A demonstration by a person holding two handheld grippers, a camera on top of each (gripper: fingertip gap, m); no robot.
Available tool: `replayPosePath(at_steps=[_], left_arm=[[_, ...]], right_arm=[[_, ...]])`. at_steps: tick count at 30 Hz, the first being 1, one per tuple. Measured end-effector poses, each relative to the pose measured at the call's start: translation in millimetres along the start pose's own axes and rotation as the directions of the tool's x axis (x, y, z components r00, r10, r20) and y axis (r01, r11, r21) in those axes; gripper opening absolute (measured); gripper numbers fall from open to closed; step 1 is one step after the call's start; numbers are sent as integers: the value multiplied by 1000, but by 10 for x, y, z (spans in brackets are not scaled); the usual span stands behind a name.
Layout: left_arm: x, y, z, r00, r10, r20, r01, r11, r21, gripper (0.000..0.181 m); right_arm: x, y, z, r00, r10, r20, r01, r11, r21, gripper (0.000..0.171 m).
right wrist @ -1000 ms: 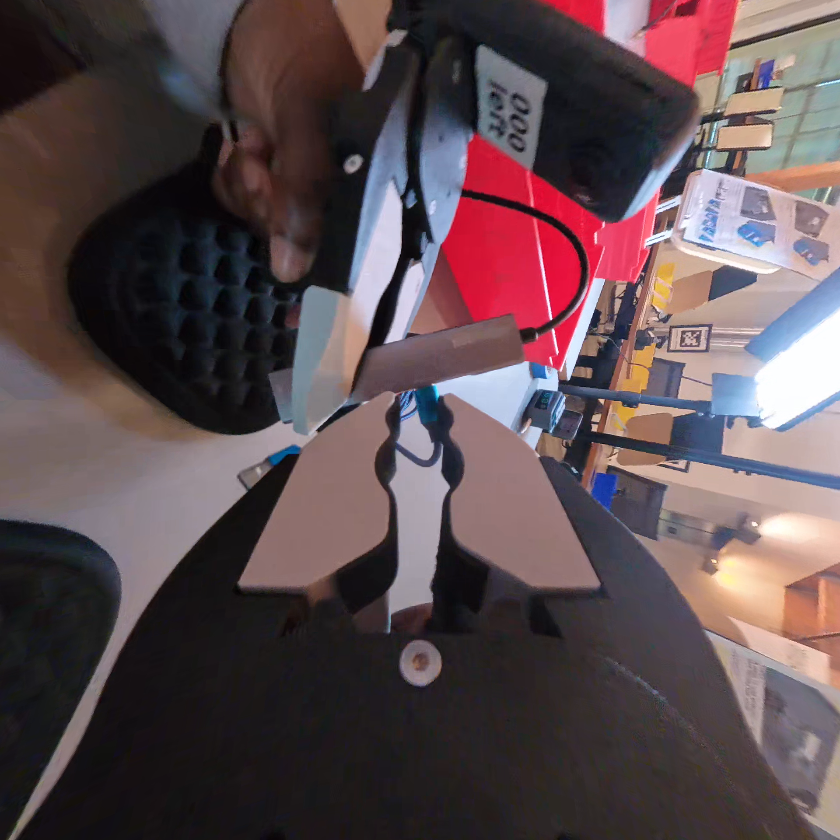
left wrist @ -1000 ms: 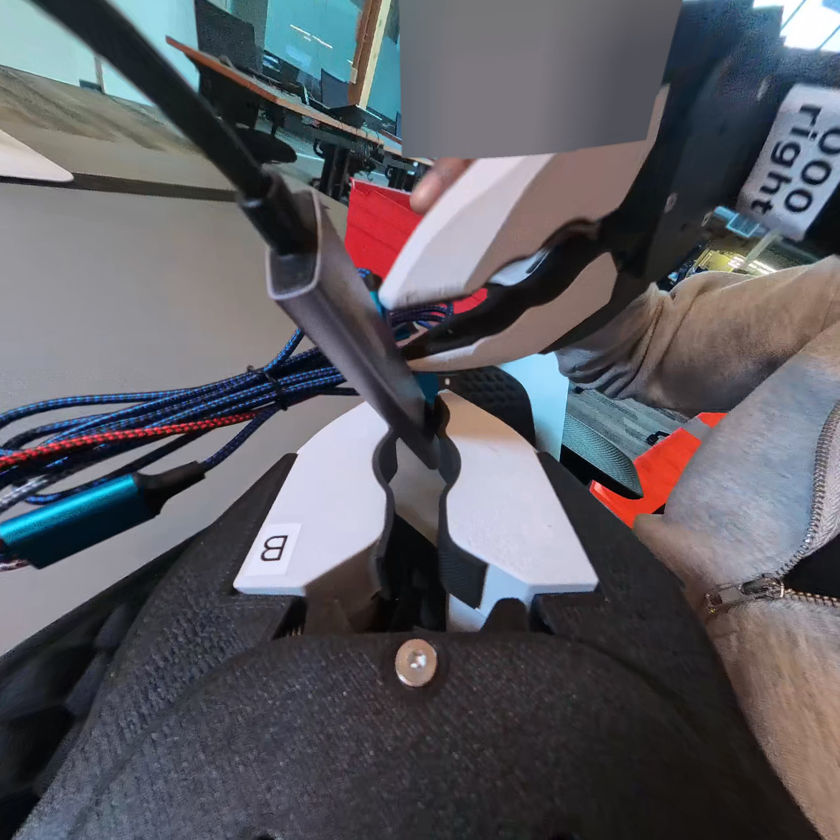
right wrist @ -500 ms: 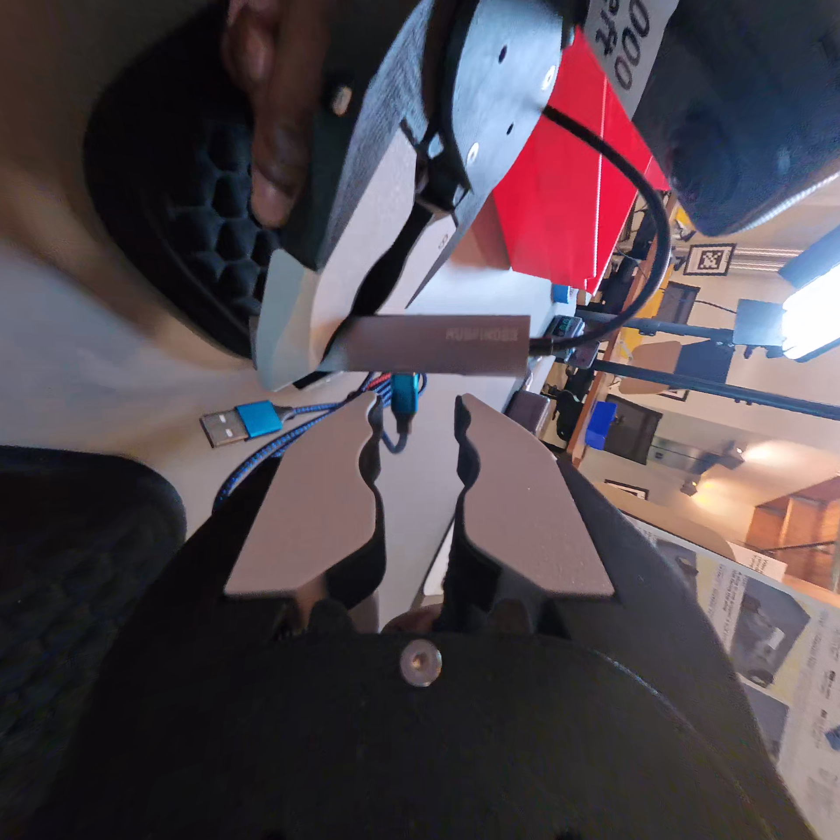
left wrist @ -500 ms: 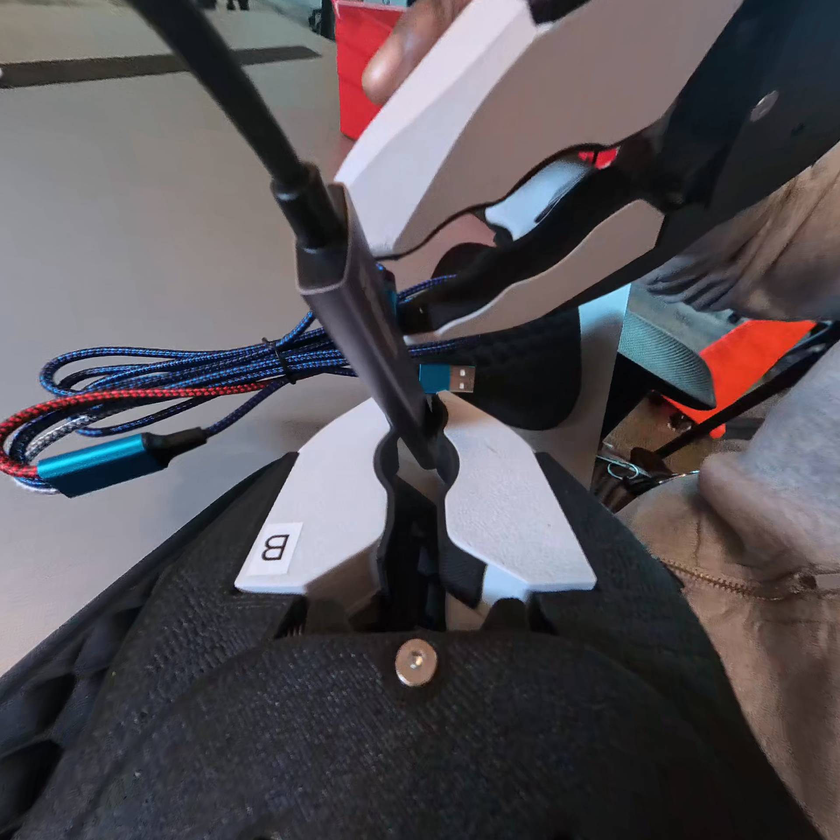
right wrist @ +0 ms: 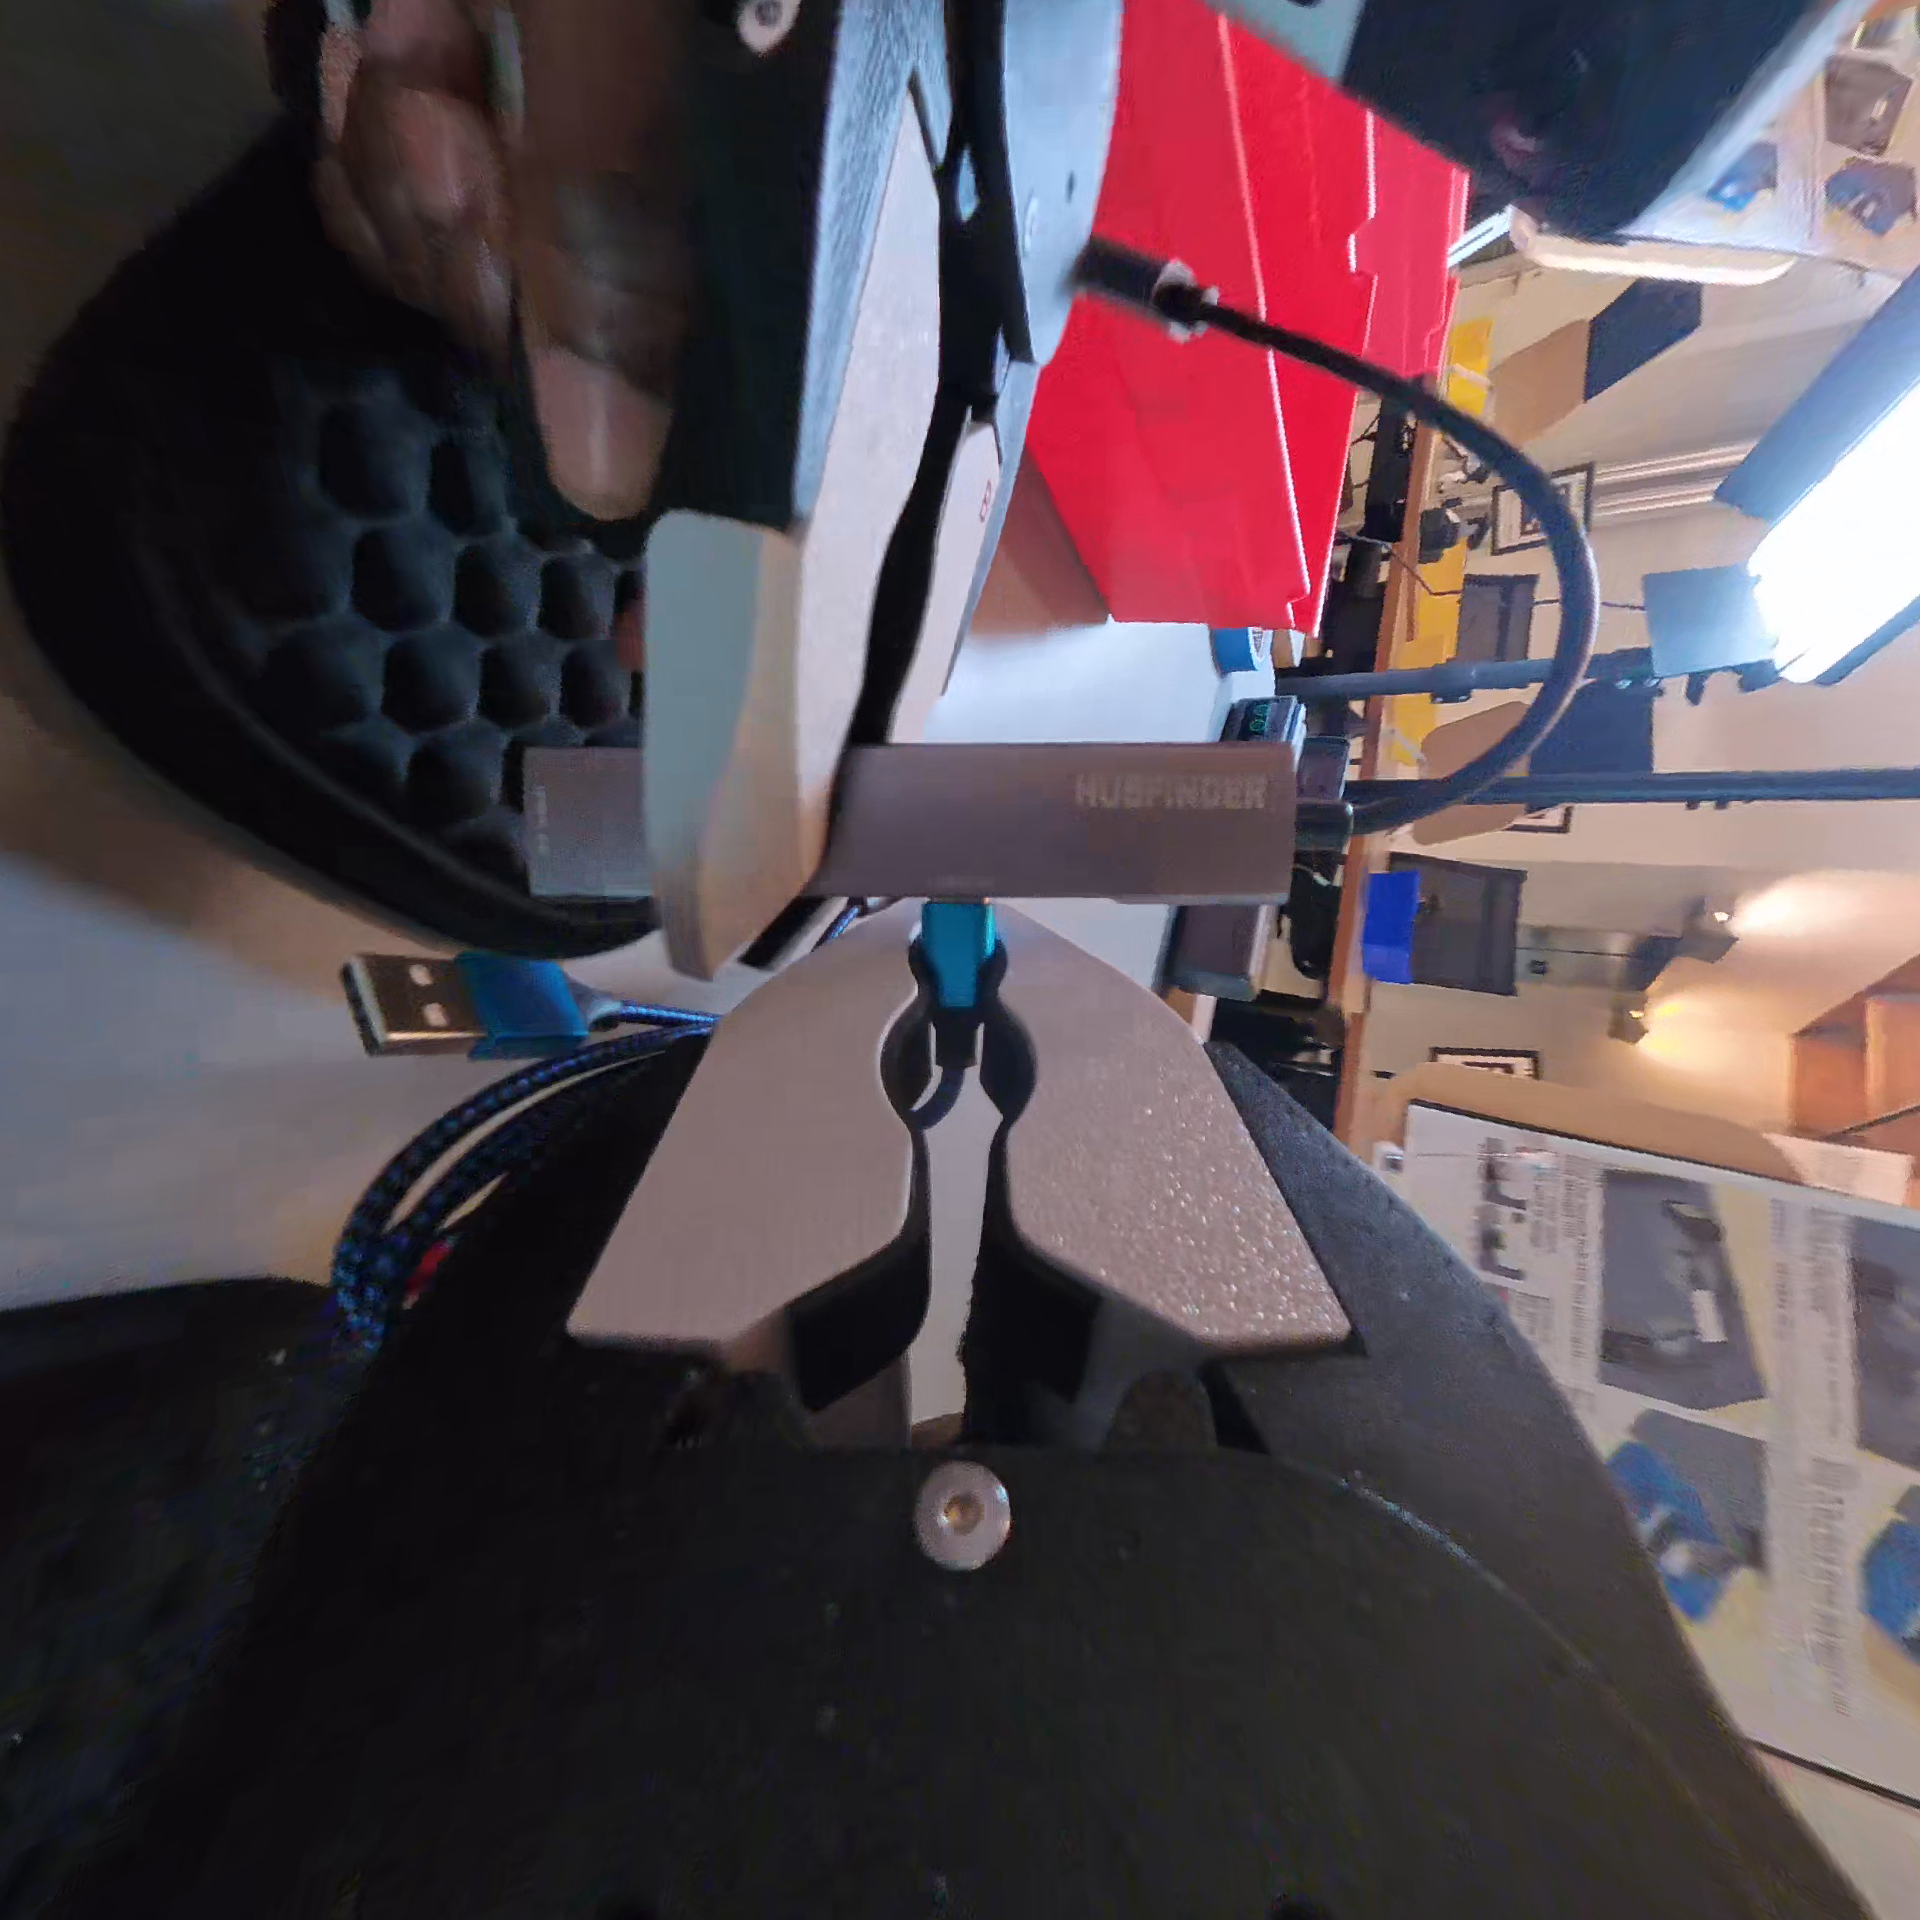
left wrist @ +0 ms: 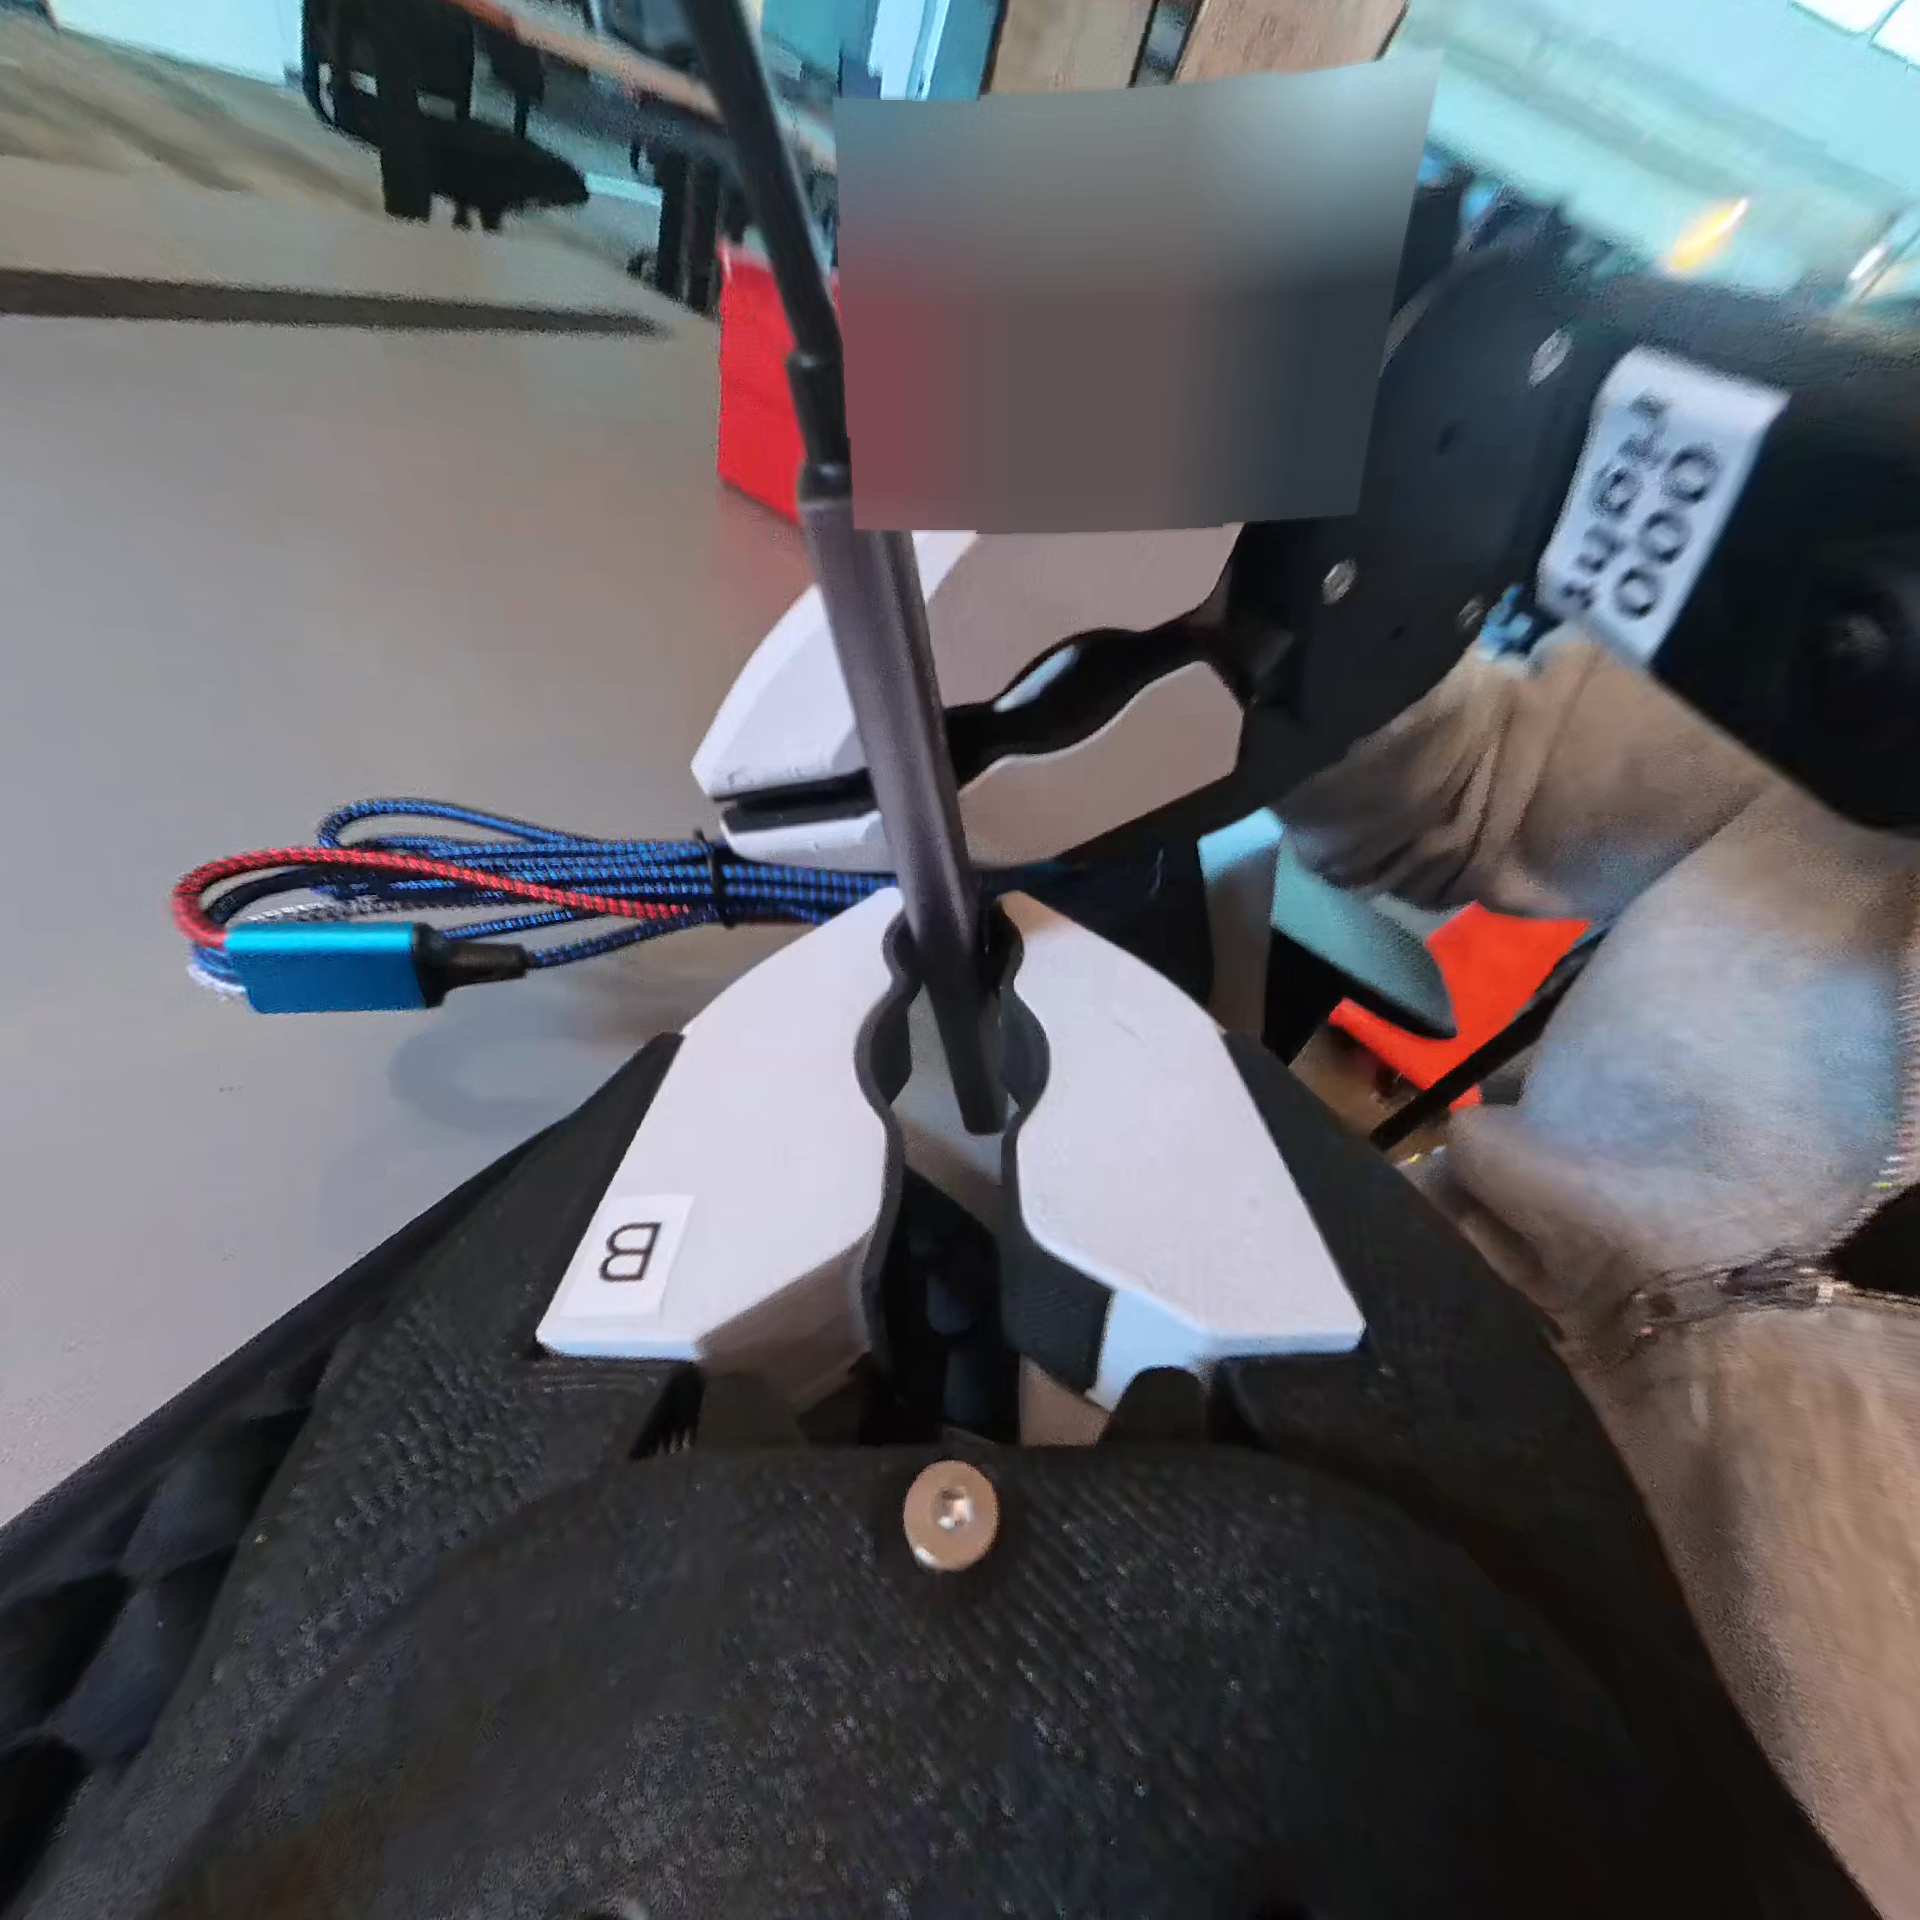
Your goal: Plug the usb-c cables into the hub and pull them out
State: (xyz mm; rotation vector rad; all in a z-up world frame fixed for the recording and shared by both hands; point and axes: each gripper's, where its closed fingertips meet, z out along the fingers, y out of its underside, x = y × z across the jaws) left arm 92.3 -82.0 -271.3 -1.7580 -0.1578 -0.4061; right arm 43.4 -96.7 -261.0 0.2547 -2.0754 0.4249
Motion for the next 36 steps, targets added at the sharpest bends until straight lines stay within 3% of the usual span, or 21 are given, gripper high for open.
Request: replayPosePath(at_steps=[4, 10, 18, 21, 23, 29, 36], left_arm=[[-55, -148, -115, 995, -90, -31, 93, 988, 126, 20], [-105, -191, -143, 990, -135, -30, 138, 977, 160, 26], [-142, -204, -137, 994, -92, 55, 82, 982, 172, 10], [-241, -207, -162, 984, -111, 137, 84, 978, 189, 10], [-253, -204, -159, 983, -109, 150, 80, 979, 187, 10], [-252, -196, -150, 981, -83, 174, 51, 982, 179, 10], [-232, -197, -140, 984, -75, 161, 47, 984, 173, 13]], right_arm=[[9, 17, 15, 995, 102, -8, -102, 994, 24, 4], [16, 27, 28, 989, 145, -23, -144, 989, 45, 4], [151, 44, 76, 981, 107, -161, -109, 994, -5, 5], [192, 66, 31, 976, 96, -193, -101, 995, -20, 22], [191, 36, -19, 976, 87, -200, -90, 996, -9, 25], [118, 35, 5, 976, 141, -164, -143, 990, -1, 11], [88, 49, -3, 977, 142, -159, -142, 990, 8, 11]])
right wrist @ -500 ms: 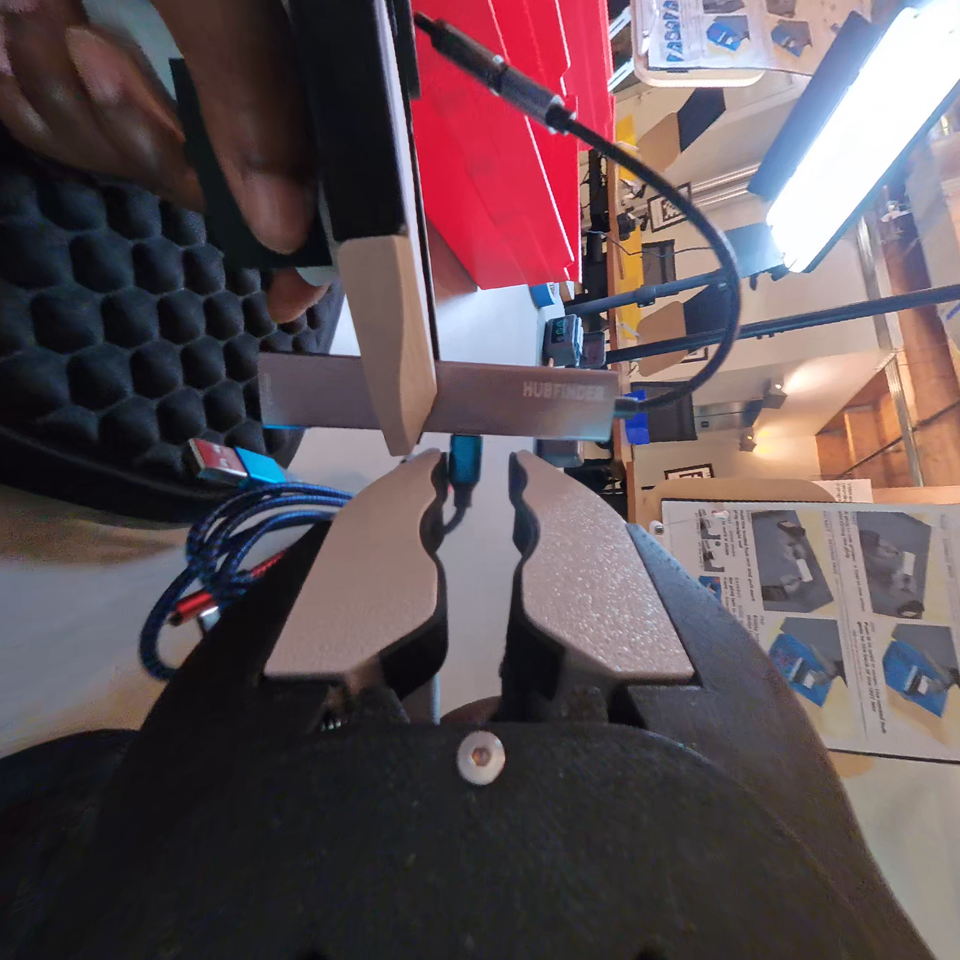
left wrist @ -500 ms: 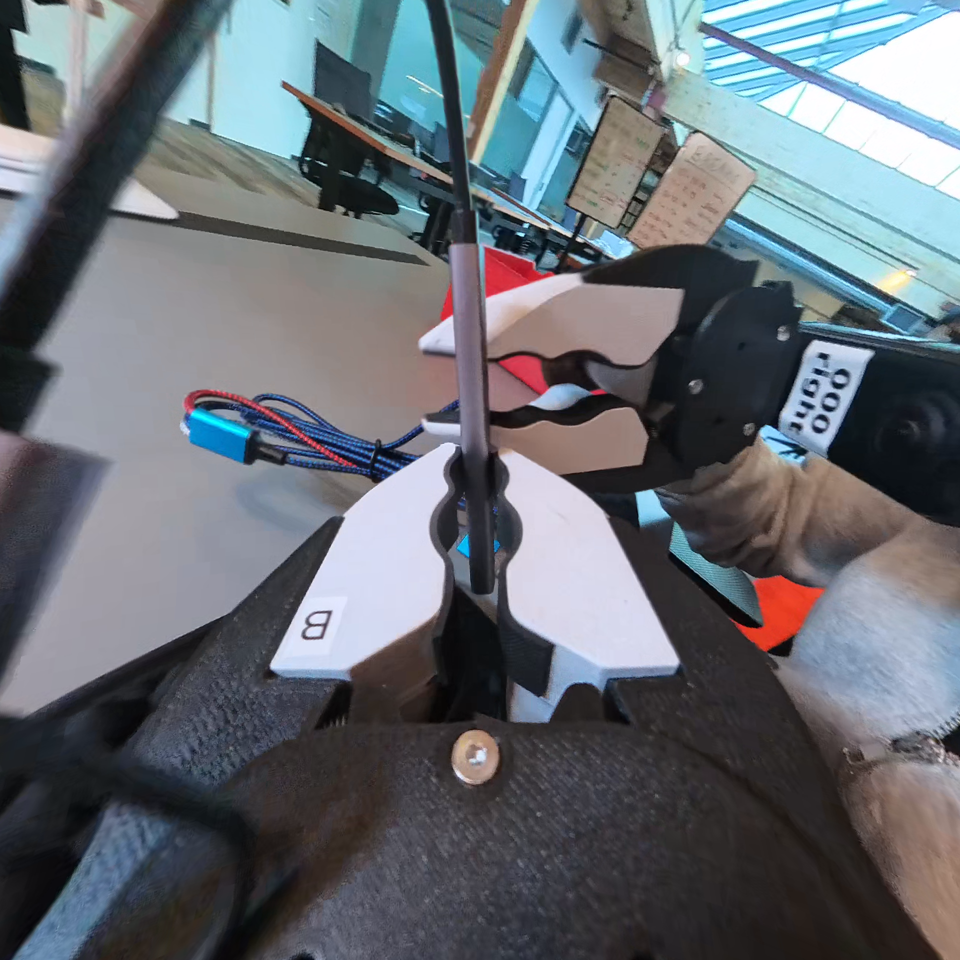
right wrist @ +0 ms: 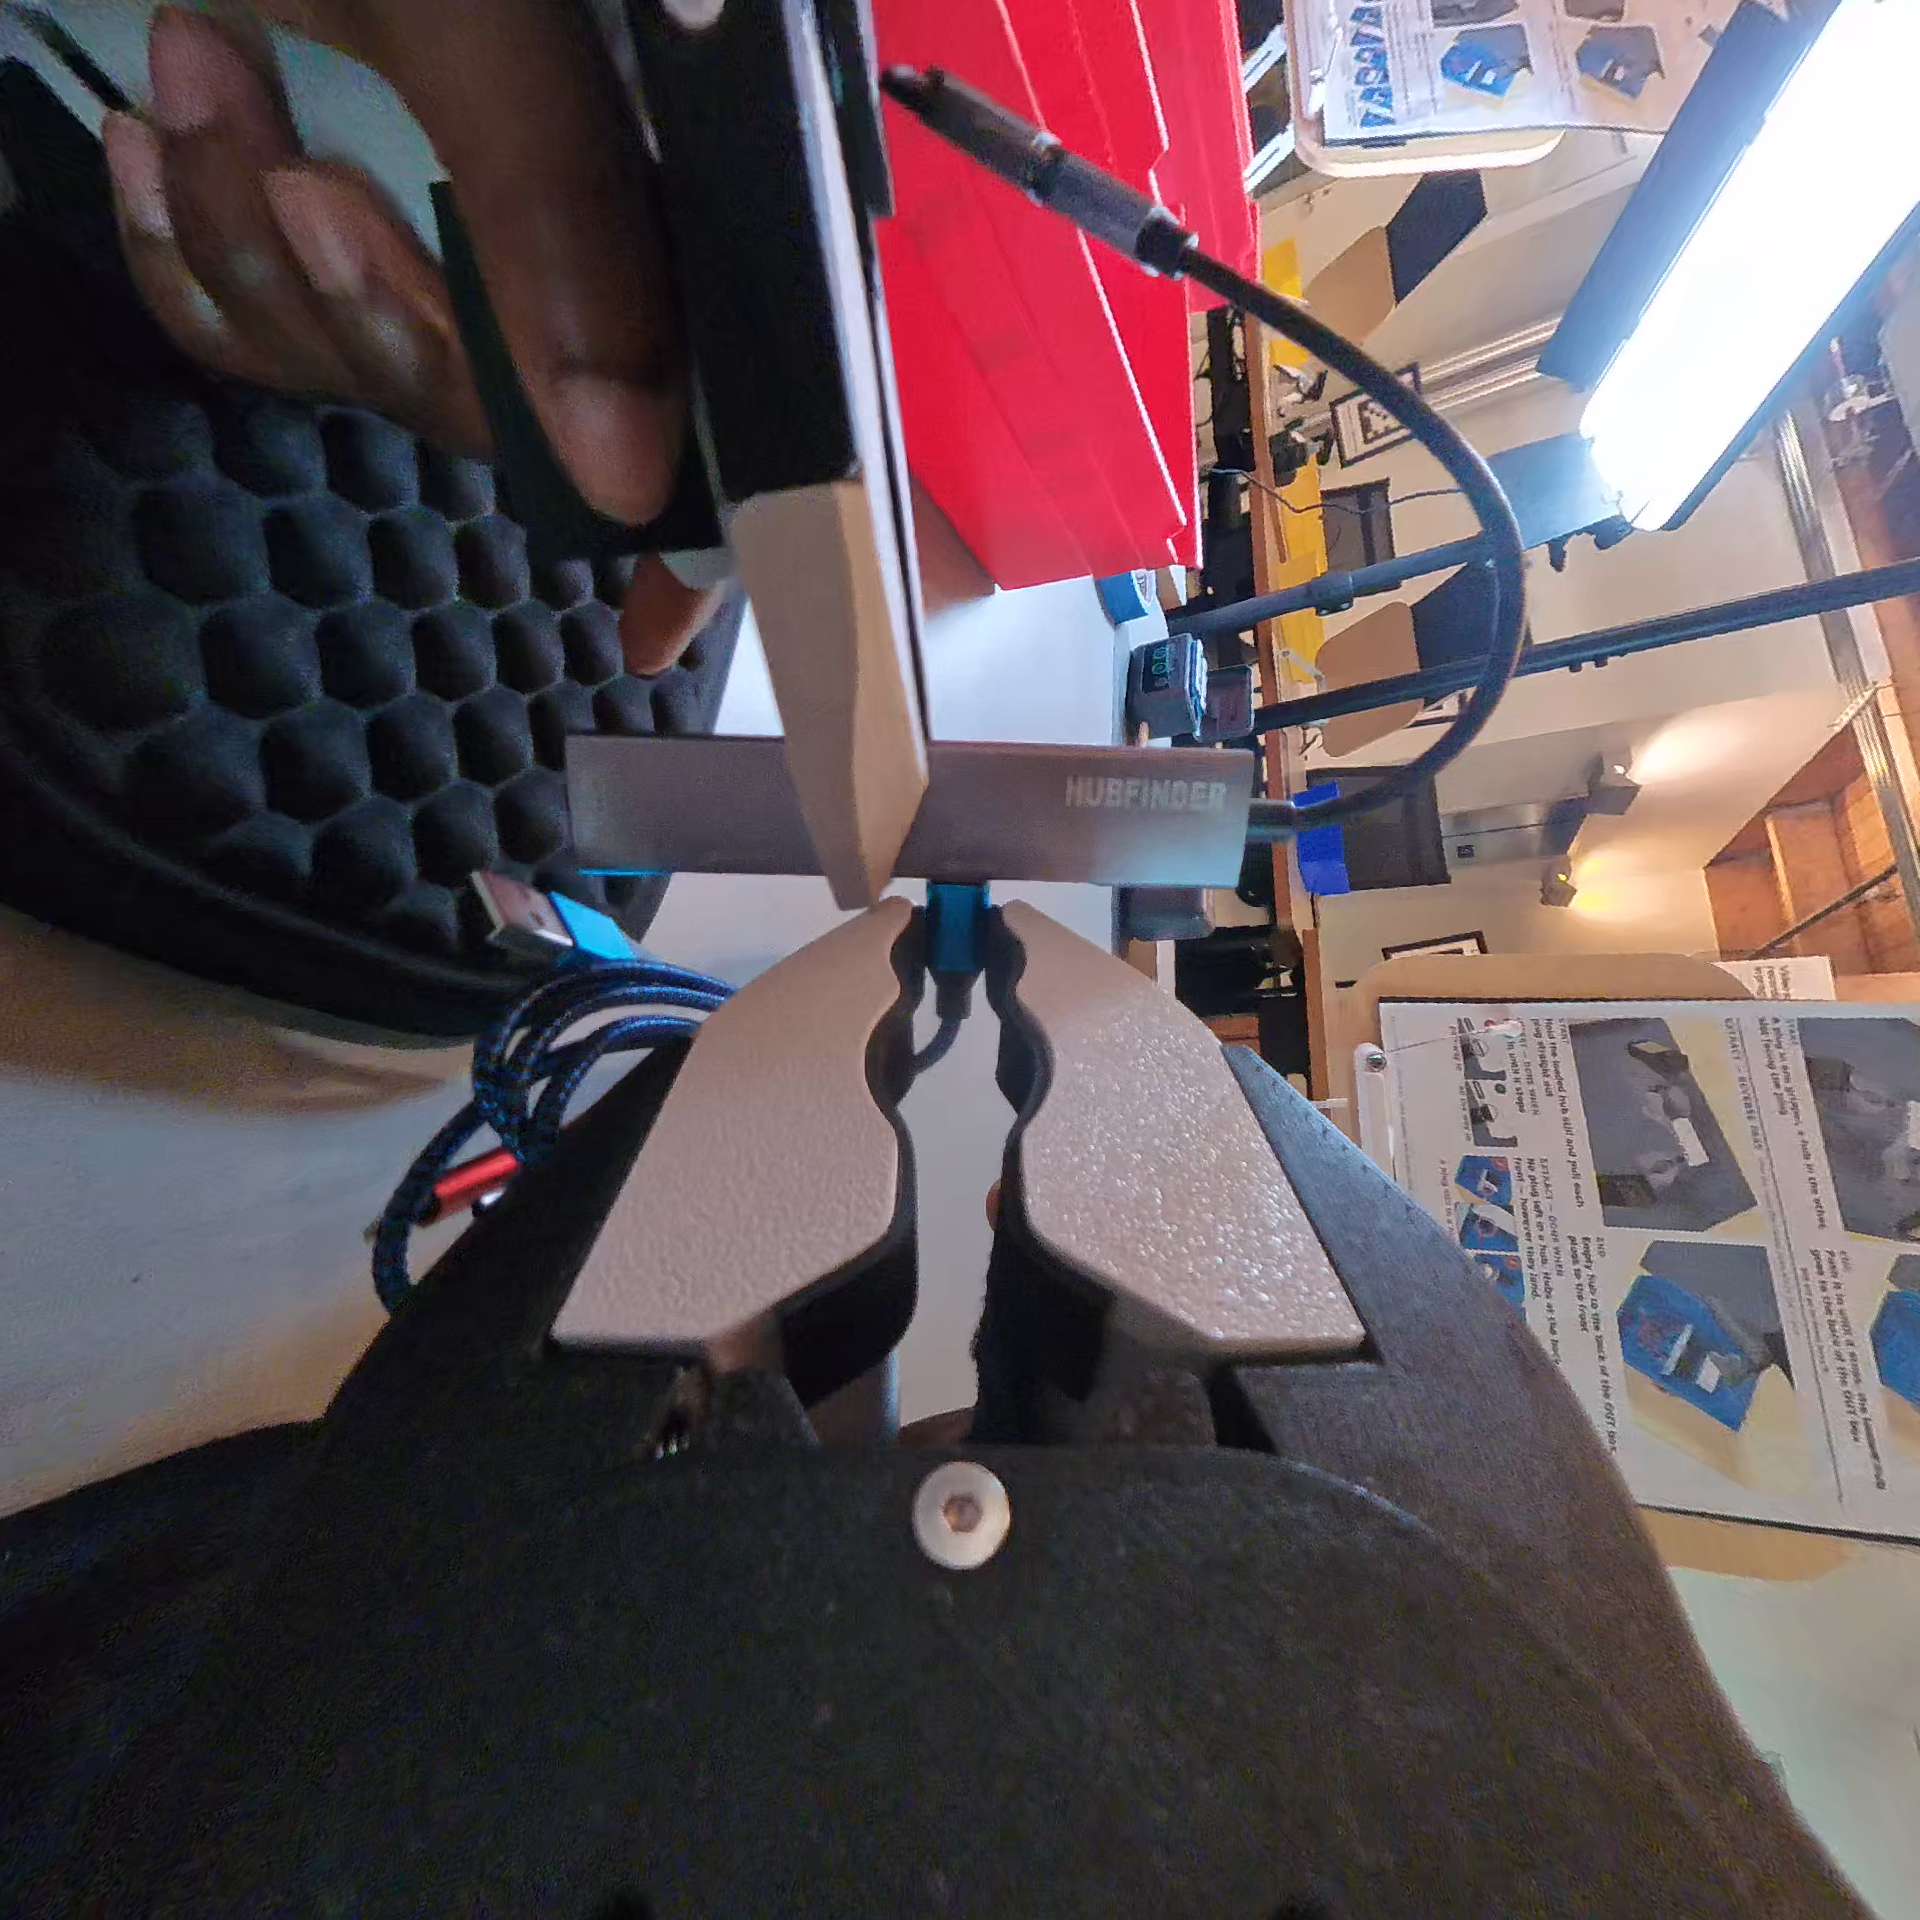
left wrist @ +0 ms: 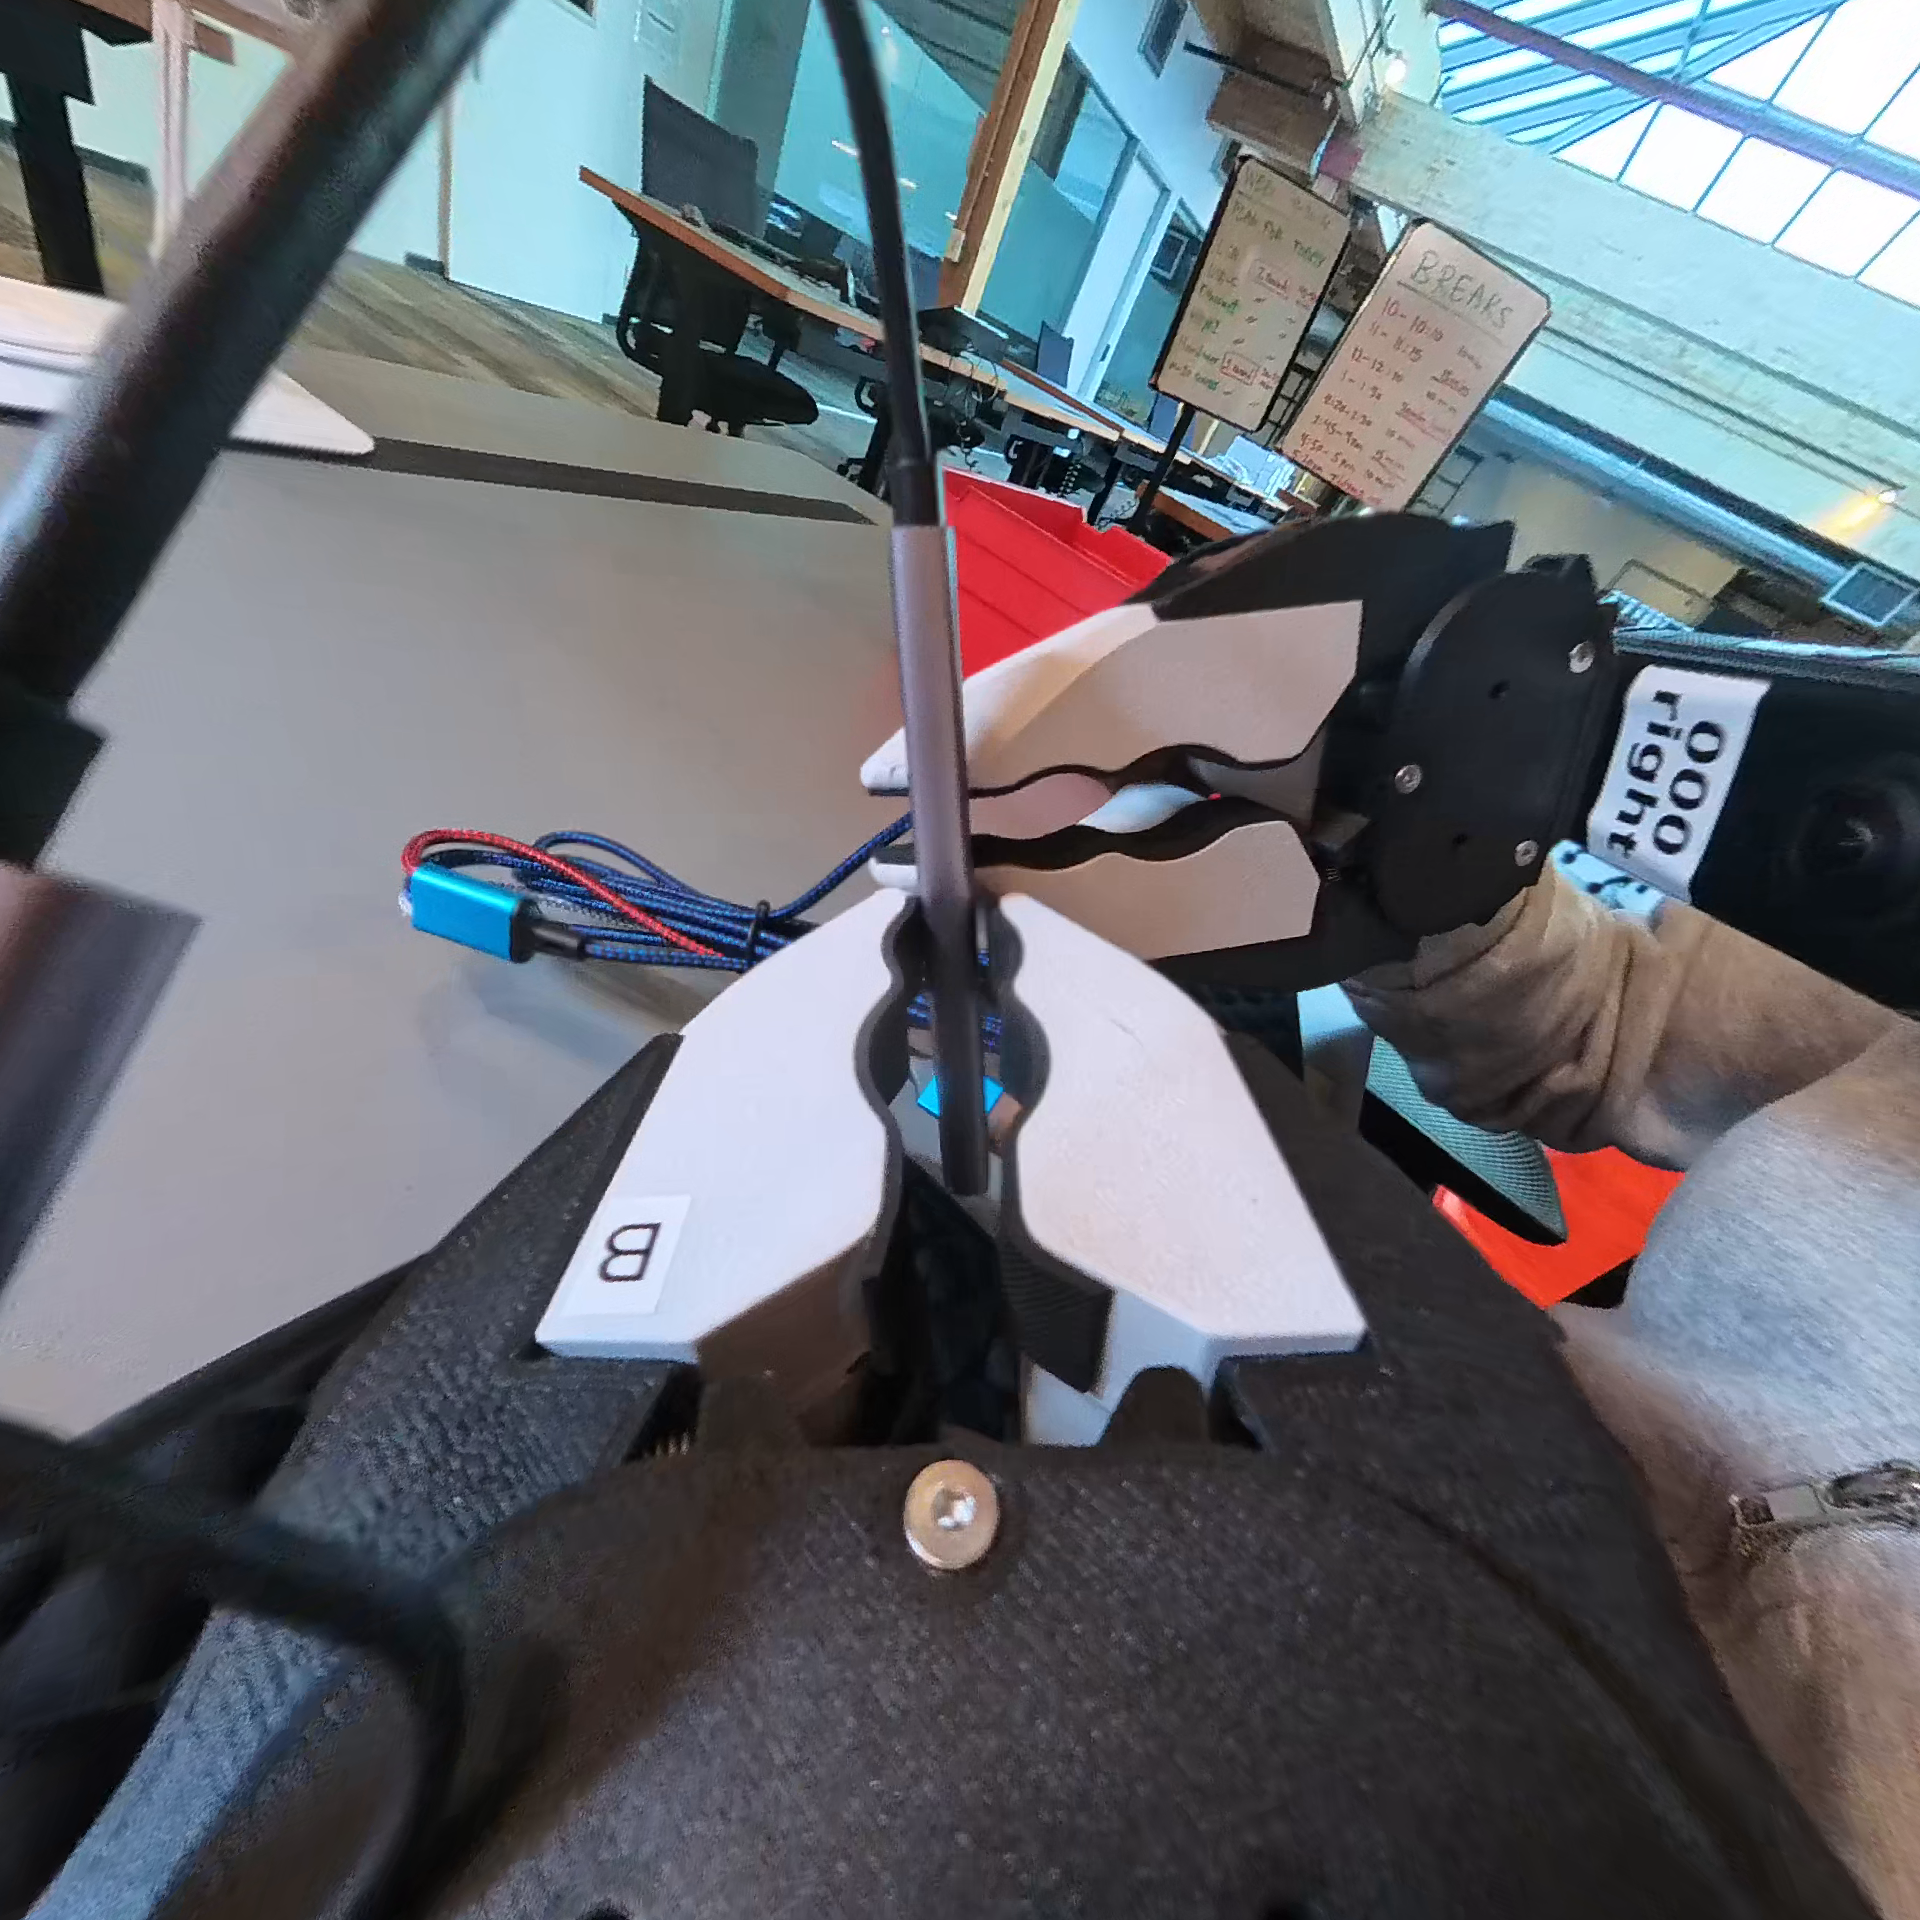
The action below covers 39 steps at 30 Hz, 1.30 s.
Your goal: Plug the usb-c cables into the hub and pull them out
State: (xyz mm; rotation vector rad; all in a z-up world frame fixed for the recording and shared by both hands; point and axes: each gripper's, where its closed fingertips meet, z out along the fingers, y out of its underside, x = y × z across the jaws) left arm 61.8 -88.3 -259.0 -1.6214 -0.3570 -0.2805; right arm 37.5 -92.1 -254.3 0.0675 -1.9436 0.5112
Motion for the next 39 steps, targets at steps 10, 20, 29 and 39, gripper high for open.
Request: replayPosePath(at_steps=[10, 20, 29, 39], left_arm=[[-4, 141, 80, 994, 97, 55, -91, 989, -114, 10], [38, 106, 46, 988, 143, 57, -140, 988, -60, 9], [52, 111, 44, 974, 209, 86, -205, 977, -52, 9], [71, 190, 76, 986, 166, 35, -161, 980, -121, 12]], right_arm=[[-139, 114, 49, 991, -127, -29, 126, 991, -48, 13], [-133, 103, 59, 986, 36, -162, -37, 999, -2, 6], [-173, 105, 63, 984, 114, -139, -100, 989, 106, 6], [-202, 122, 7, 986, 17, -163, -11, 999, 40, 10]])
